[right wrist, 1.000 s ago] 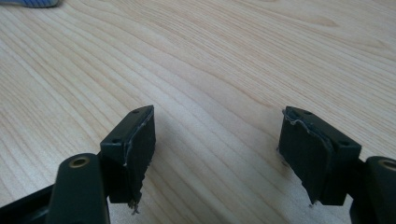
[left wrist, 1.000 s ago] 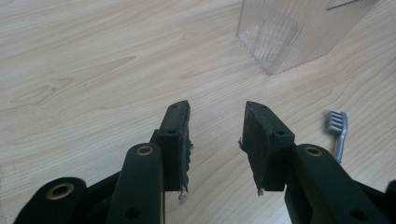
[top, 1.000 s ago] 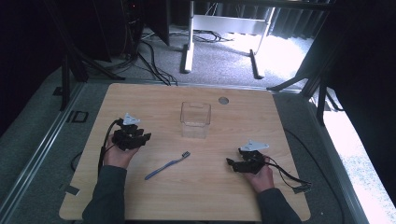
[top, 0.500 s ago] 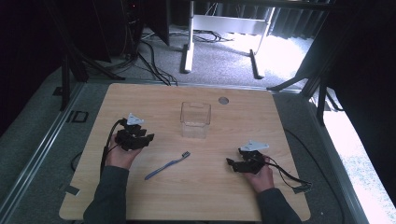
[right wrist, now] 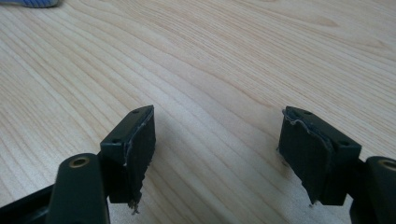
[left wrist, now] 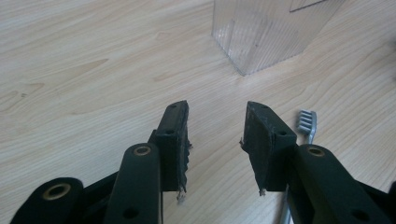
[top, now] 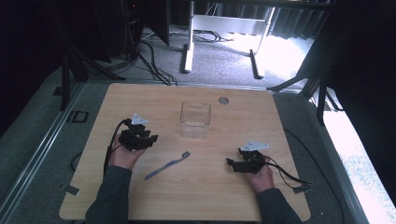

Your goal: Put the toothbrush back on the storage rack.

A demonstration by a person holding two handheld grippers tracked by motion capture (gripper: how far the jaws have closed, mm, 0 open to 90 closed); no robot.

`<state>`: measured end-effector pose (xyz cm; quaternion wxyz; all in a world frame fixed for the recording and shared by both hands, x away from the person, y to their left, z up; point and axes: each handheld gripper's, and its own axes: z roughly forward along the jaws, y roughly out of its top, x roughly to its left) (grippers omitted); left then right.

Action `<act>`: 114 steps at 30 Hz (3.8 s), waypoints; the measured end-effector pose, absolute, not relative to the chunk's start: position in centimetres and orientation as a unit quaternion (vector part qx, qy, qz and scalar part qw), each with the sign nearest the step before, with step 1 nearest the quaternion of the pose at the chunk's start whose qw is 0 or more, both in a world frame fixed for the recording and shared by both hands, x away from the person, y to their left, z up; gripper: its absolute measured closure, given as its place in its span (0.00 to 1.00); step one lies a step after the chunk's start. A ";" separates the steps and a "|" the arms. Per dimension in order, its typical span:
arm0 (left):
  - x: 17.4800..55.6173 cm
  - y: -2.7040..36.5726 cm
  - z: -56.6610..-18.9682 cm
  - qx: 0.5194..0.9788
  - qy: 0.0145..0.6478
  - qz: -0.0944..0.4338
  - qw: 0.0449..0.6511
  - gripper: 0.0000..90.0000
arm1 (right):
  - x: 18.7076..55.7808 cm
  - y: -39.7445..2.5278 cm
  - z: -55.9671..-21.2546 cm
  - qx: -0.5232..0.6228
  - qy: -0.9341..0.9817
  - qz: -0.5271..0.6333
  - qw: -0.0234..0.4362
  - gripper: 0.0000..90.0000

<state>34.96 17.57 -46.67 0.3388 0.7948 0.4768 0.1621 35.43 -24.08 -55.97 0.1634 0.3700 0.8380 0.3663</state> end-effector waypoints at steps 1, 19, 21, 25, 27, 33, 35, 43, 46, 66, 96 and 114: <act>35.0 17.5 -46.7 0.796 0.476 0.161 0.338 0.67 | 35.4 -24.1 -56.0 0.370 0.838 0.366 0.163 0.30; 34.8 16.2 -46.7 0.804 0.467 0.151 0.337 0.68 | 35.4 -24.1 -56.0 0.369 0.838 0.366 0.163 0.30; 34.8 16.1 -46.6 0.804 0.466 0.150 0.337 0.68 | 35.4 -24.1 -56.0 0.369 0.838 0.366 0.164 0.30; 34.7 15.8 -46.6 0.806 0.464 0.149 0.336 0.68 | 35.4 -24.1 -56.0 0.369 0.838 0.366 0.164 0.30; 34.7 15.7 -46.5 0.807 0.463 0.148 0.336 0.68 | 35.4 -24.1 -56.0 0.369 0.838 0.366 0.164 0.30; 34.7 15.3 -46.4 0.810 0.458 0.145 0.335 0.68 | 35.4 -24.1 -56.0 0.369 0.838 0.366 0.164 0.30; 34.7 15.1 -46.4 0.810 0.458 0.145 0.335 0.67 | 35.4 -24.1 -56.0 0.369 0.838 0.366 0.164 0.30; 34.6 14.6 -46.2 0.812 0.455 0.143 0.336 0.67 | 35.4 -24.1 -56.0 0.369 0.838 0.366 0.164 0.30; 34.6 14.4 -46.2 0.815 0.451 0.141 0.334 0.67 | 35.4 -24.1 -56.0 0.370 0.838 0.366 0.164 0.30; 34.7 13.2 -46.0 0.829 0.436 0.132 0.325 0.67 | 35.4 -24.1 -56.0 0.369 0.838 0.366 0.164 0.30; 35.0 12.2 -45.3 0.851 0.417 0.117 0.299 0.71 | 35.4 -24.1 -56.0 0.369 0.838 0.366 0.164 0.30; 35.3 11.9 -45.3 0.863 0.409 0.106 0.276 0.71 | 35.4 -24.1 -56.0 0.369 0.838 0.367 0.164 0.30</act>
